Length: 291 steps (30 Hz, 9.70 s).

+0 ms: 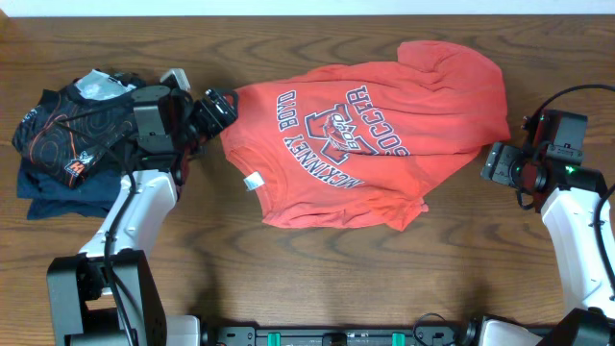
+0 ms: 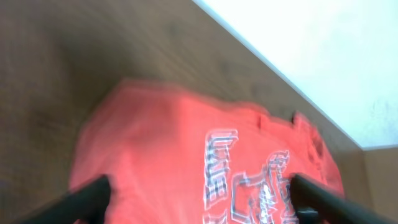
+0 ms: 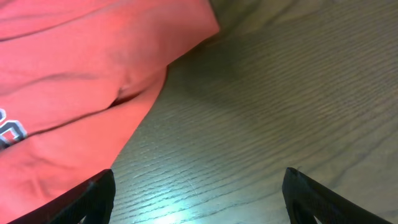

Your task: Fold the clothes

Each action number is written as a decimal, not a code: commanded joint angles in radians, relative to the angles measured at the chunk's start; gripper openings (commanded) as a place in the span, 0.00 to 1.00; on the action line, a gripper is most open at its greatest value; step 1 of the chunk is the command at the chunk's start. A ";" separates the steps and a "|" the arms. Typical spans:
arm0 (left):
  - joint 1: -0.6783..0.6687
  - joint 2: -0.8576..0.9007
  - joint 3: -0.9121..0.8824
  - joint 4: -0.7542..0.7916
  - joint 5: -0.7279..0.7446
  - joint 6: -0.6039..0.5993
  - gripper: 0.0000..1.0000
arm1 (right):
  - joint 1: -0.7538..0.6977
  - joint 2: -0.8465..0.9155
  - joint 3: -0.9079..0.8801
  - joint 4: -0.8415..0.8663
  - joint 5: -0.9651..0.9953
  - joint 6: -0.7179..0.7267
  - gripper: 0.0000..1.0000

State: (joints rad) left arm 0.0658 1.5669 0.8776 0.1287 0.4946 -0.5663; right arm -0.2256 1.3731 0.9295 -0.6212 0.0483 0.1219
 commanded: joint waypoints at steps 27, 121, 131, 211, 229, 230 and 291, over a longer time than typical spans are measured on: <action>-0.492 0.005 -0.149 -0.456 -0.082 -0.248 0.70 | -0.003 -0.008 0.007 -0.026 -0.038 -0.007 0.86; -0.325 0.179 -0.122 -0.325 -0.196 -0.214 0.50 | -0.002 0.002 0.006 -0.025 -0.082 -0.008 0.84; -0.325 0.178 -0.123 -0.345 -0.193 -0.214 0.31 | -0.002 0.002 0.006 -0.025 -0.081 -0.008 0.84; -0.219 -0.216 -0.097 -0.849 -0.459 0.032 0.06 | -0.057 0.075 0.217 0.008 -0.129 0.056 0.01; -0.219 -0.216 -0.097 -0.848 -0.459 0.032 0.06 | -0.051 0.339 0.216 -0.047 -0.061 0.053 0.52; -0.219 -0.216 -0.097 -0.848 -0.459 0.032 0.06 | -0.056 0.334 0.216 -0.076 -0.058 0.053 0.52; -0.219 -0.216 -0.097 -0.845 -0.458 0.032 0.06 | -0.150 0.522 0.409 -0.496 -0.079 0.061 0.23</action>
State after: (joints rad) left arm -0.1577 1.3483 0.7830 -0.7143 0.0517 -0.5480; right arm -0.3454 1.9266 1.3285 -1.1080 -0.0479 0.1684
